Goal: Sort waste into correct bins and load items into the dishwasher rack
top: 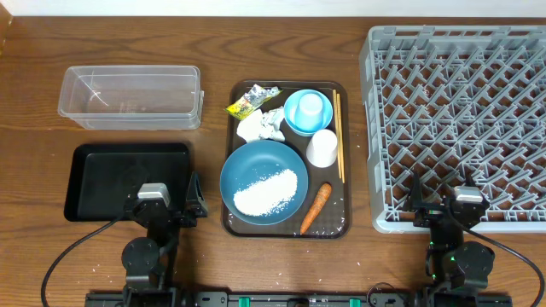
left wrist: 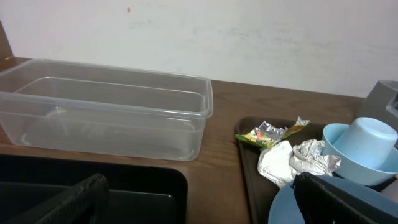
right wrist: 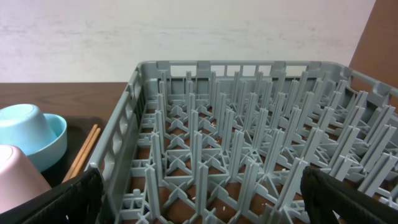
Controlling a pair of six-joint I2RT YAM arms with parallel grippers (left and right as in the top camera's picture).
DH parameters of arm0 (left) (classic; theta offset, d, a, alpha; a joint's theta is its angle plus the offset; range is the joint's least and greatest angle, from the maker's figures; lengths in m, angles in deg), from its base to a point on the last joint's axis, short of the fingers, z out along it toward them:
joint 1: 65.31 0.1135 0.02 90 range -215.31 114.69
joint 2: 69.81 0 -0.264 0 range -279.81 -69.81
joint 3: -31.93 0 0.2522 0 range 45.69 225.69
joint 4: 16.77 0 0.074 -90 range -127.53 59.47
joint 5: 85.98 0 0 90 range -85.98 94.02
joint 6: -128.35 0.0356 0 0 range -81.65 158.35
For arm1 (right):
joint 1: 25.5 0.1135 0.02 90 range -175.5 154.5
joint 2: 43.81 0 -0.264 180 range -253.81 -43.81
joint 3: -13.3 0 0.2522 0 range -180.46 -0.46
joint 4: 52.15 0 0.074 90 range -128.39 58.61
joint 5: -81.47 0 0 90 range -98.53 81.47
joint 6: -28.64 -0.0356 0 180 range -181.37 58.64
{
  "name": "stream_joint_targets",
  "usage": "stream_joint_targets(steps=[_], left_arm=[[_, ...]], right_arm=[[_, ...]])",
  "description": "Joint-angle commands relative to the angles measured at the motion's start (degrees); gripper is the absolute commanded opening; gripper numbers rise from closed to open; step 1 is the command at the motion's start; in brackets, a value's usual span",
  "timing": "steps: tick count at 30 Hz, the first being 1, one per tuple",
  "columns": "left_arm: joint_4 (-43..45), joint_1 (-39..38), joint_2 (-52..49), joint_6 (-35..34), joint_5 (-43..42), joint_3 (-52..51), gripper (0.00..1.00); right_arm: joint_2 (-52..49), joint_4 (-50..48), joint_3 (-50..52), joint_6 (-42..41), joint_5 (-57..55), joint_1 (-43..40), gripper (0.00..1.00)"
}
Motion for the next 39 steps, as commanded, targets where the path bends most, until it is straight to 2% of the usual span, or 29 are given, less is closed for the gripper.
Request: stream_joint_targets(steps=[1, 30, 32, 35, 39], left_arm=[[-0.90, 0.31, 0.31, 0.76, -0.76, -1.55, 0.97], [-0.90, 0.31, 0.31, 0.76, -0.76, -1.55, 0.97], [-0.90, 0.31, 0.31, 0.76, -0.76, -1.55, 0.97], [-0.90, 0.31, 0.31, 0.76, -0.76, -1.55, 0.97], [-0.90, 0.31, 0.31, 0.76, -0.76, -1.55, 0.97]], right_arm=[[0.46, 0.26, 0.09, 0.63, -0.20, -0.35, 0.99], [0.46, -0.66, 0.09, -0.31, 0.81, -0.35, 0.99], [0.46, -0.79, 0.07, -2.73, 3.76, -0.35, 0.99], [0.46, -0.98, 0.09, -12.22, 13.46, -0.35, 0.99], [0.46, -7.04, 0.07, -39.12, 28.22, -0.33, 0.99]])
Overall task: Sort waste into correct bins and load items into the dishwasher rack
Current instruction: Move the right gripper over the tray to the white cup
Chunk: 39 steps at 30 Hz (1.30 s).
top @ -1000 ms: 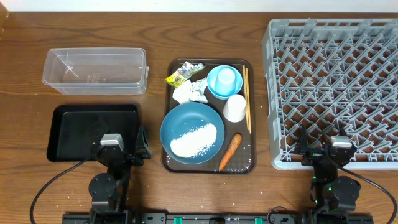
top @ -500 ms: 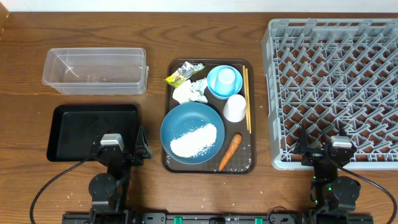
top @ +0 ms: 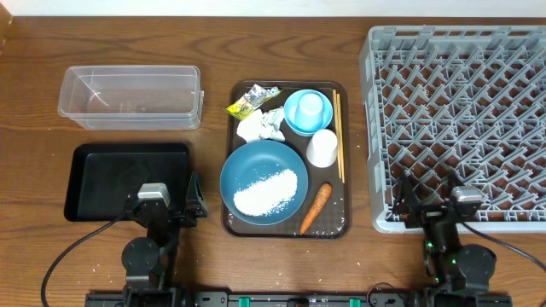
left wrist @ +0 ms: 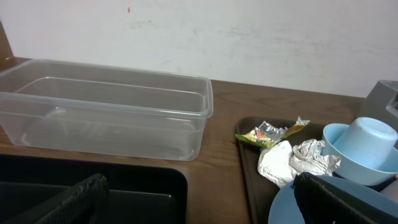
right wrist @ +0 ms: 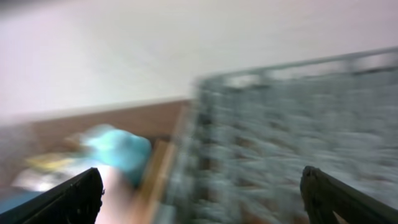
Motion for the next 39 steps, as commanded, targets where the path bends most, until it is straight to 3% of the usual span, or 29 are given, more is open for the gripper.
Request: stream_joint_targets(steps=[1, 3, 6, 10, 15, 19, 23, 27, 32, 39], left_arm=[[-0.87, 0.31, 0.28, 0.76, -0.76, -1.55, 0.97], [-0.90, 0.31, 0.28, 0.76, -0.76, -1.55, 0.97], [-0.90, 0.31, 0.28, 0.76, -0.76, -1.55, 0.97], [-0.90, 0.31, 0.28, 0.76, -0.76, -1.55, 0.97], [-0.90, 0.31, 0.28, 0.76, -0.76, -1.55, 0.97], [-0.90, 0.31, 0.28, 0.76, -0.76, -1.55, 0.97], [-0.90, 0.31, 0.28, 0.76, -0.76, -1.55, 0.97], [-0.90, 0.31, 0.28, 0.76, -0.76, -1.55, 0.97], [-0.87, 0.31, 0.28, 0.76, -0.76, -1.55, 0.97], [-0.90, 0.31, 0.28, 0.76, -0.76, -1.55, 0.97]], right_arm=[[0.46, -3.58, 0.04, -26.88, 13.88, -0.28, 0.99], [0.46, -7.28, 0.04, -35.41, 12.76, -0.31, 0.99], [0.46, -15.41, 0.04, -41.72, 11.10, -0.31, 0.99], [0.46, -30.25, -0.59, -41.68, 12.31, -0.31, 0.99], [-1.86, -27.67, -7.67, -37.03, 10.60, -0.31, 0.99], [-9.81, -21.29, -17.88, -28.70, 12.55, -0.28, 0.99], [-23.15, -14.93, -31.28, -20.76, 21.40, -0.11, 0.99], [-37.51, 1.31, -47.39, -13.00, 26.25, 2.10, 0.99], [-54.05, 25.64, -66.75, 1.81, 13.20, 10.69, 0.99], [-77.31, 51.58, -88.28, 9.07, -10.71, 25.51, 0.99]])
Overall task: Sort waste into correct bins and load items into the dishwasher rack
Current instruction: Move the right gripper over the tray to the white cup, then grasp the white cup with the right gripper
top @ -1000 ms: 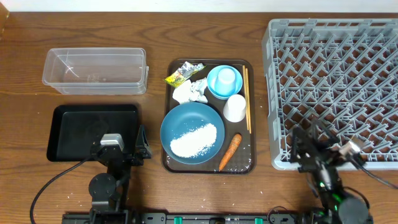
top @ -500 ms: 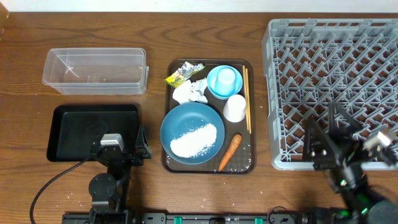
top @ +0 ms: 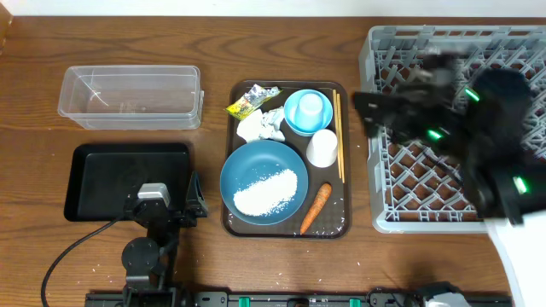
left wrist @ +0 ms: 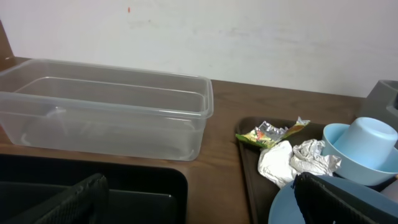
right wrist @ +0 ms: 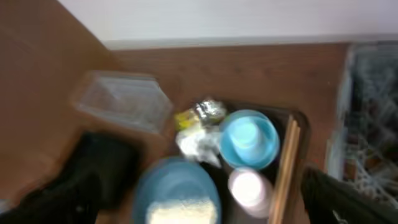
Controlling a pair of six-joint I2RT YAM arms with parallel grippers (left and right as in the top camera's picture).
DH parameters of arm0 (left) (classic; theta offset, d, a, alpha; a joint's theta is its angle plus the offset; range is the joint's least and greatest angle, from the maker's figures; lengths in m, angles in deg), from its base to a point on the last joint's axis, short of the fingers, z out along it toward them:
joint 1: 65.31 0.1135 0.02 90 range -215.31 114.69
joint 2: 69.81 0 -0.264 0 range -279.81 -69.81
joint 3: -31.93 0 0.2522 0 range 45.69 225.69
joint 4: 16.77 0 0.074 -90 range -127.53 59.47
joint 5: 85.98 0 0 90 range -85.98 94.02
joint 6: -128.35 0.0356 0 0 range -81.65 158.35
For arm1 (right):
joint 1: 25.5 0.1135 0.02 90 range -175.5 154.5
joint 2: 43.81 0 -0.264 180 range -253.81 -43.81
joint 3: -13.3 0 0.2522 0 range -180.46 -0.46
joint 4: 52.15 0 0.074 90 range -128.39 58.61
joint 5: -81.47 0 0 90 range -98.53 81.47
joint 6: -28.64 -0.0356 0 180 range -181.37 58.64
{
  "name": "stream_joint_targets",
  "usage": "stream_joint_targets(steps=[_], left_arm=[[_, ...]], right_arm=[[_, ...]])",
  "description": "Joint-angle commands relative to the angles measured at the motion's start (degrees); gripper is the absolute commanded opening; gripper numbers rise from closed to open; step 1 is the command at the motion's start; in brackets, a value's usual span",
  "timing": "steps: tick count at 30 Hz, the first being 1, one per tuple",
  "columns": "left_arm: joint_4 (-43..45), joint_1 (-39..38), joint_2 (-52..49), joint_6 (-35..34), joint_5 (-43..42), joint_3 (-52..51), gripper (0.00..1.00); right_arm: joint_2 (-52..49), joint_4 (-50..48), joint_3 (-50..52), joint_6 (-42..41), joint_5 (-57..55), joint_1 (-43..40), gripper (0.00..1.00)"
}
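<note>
A dark tray [top: 343, 228] holds a blue plate of white grains [top: 263, 183], a carrot [top: 316, 207], a white cup [top: 322, 147], a light blue bowl with a cup in it [top: 308, 111], chopsticks [top: 339, 136], crumpled tissue [top: 263, 125] and a wrapper [top: 250, 101]. The grey dishwasher rack [top: 512, 51] stands at the right. My right arm [top: 465, 119] is raised and blurred over the rack's left part. Its gripper [right wrist: 205, 202] is open and empty, looking down on the tray. My left gripper [left wrist: 199, 205] rests open at the front left.
A clear plastic bin [top: 130, 96] stands at the back left, with a black bin [top: 128, 181] in front of it. The left arm's base sits at the black bin's front edge. Bare wood lies between the bins and the tray.
My right arm has lifted from the rack's front edge and now hangs over the rack's left side, its camera facing the tray. The left arm and all objects are unchanged.
Both arms first rested at the table's front, the right one looking into the rack. Then the right wrist view blurred and swung leftward. Now the right arm is high above the rack, with the tray in view. Nothing has been picked up.
</note>
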Motion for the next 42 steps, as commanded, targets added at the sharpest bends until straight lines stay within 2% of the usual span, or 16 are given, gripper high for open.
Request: stream_joint_targets(steps=[1, 5, 10, 16, 30, 33, 38, 42], left_arm=[[-0.90, 0.31, 0.28, 0.76, -0.79, -1.55, 0.97], [-0.92, 0.31, 0.28, 0.76, -0.79, -1.55, 0.97], [-0.92, 0.31, 0.28, 0.76, -0.79, -1.55, 0.97], [-0.92, 0.31, 0.28, 0.76, -0.79, -1.55, 0.97], [-0.92, 0.31, 0.28, 0.76, -0.79, -1.55, 0.97], [-0.92, 0.31, 0.28, 0.76, -0.79, -1.55, 0.97], [-0.92, 0.31, 0.28, 0.76, -0.79, -1.55, 0.97], [-0.92, 0.31, 0.28, 0.76, -0.79, -1.55, 0.97]], right_arm=[[-9.73, 7.23, -8.41, 6.62, -16.33, 5.81, 0.99], [-20.83, 15.34, -14.25, 6.67, -21.81, 10.38, 0.99], [-28.89, 14.73, -14.32, 6.47, -21.46, 12.15, 0.99], [-35.91, 15.10, -14.29, 6.45, -14.99, 12.39, 0.99], [-47.01, 17.25, -14.21, 5.38, -14.91, 13.03, 0.99], [-47.84, 17.55, -14.16, 5.33, -14.88, 13.16, 0.91], [-48.02, 18.05, -14.10, 4.72, -14.88, 13.18, 0.69], [-48.00, 18.97, -14.12, 4.46, -14.91, 13.16, 0.67]])
